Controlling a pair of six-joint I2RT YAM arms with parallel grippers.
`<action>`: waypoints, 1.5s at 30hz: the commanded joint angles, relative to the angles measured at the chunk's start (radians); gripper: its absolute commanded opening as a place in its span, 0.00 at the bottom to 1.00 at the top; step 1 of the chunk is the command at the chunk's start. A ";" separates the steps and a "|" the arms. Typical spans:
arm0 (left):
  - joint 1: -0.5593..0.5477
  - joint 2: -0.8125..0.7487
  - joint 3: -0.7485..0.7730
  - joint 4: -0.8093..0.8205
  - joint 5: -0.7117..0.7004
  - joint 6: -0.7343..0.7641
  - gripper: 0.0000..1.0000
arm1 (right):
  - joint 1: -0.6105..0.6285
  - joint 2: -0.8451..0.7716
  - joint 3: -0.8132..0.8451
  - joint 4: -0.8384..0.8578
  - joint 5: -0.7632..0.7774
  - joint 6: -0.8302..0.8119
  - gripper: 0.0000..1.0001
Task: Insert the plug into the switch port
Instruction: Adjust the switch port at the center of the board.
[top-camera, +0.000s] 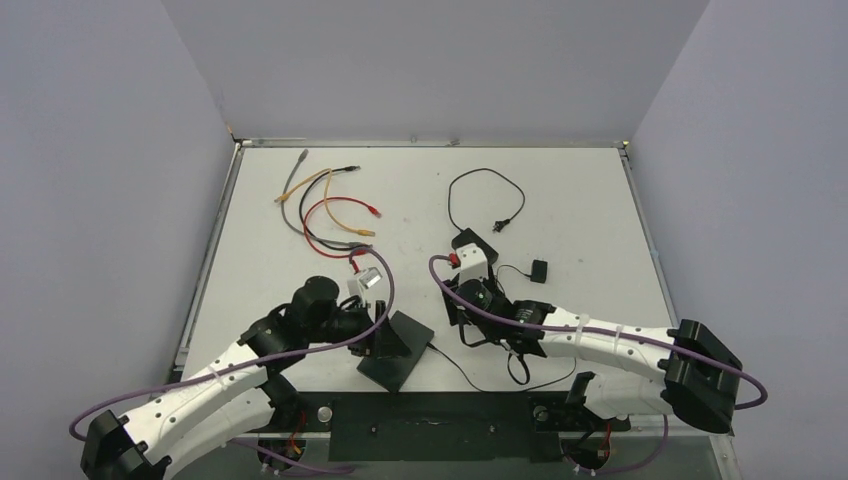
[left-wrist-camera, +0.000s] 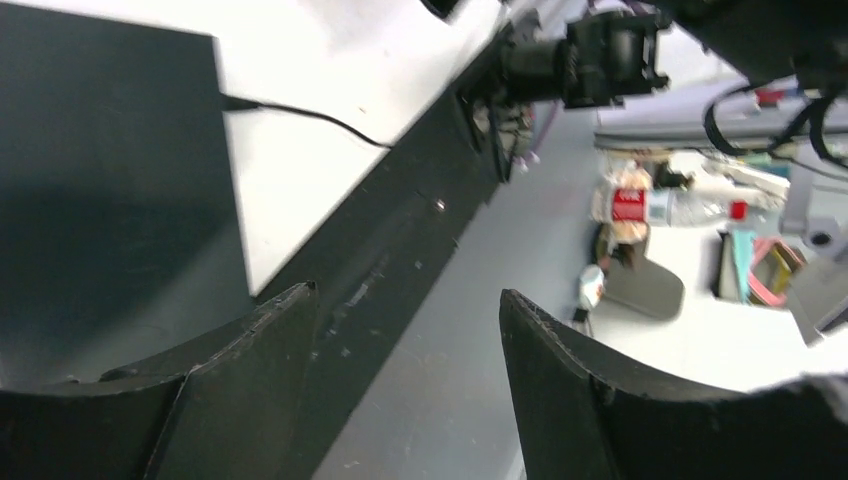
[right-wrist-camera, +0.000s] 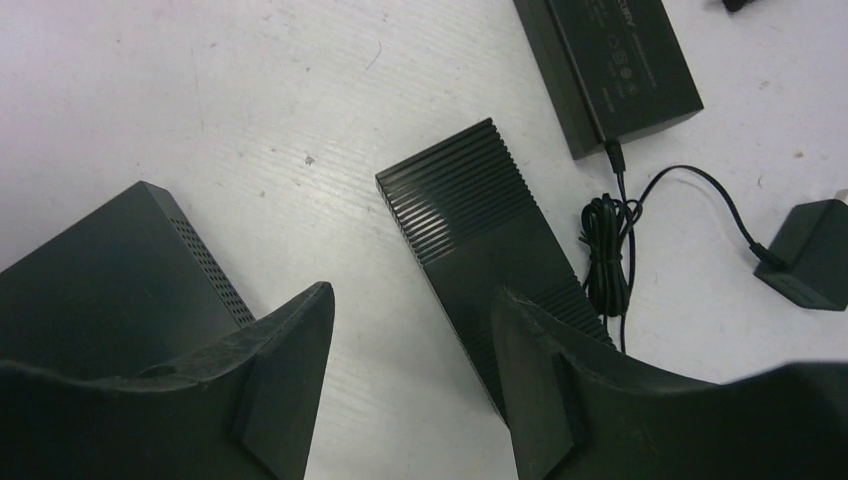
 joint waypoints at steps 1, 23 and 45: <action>-0.104 -0.025 -0.036 0.148 0.019 -0.129 0.63 | -0.030 0.059 0.076 0.093 -0.018 -0.016 0.55; -0.426 0.291 -0.092 0.385 -0.341 -0.265 0.58 | -0.155 0.066 0.089 0.150 -0.050 0.017 0.55; -0.451 0.333 -0.020 -0.070 -0.777 -0.230 0.57 | -0.166 0.106 0.067 0.191 -0.148 0.002 0.56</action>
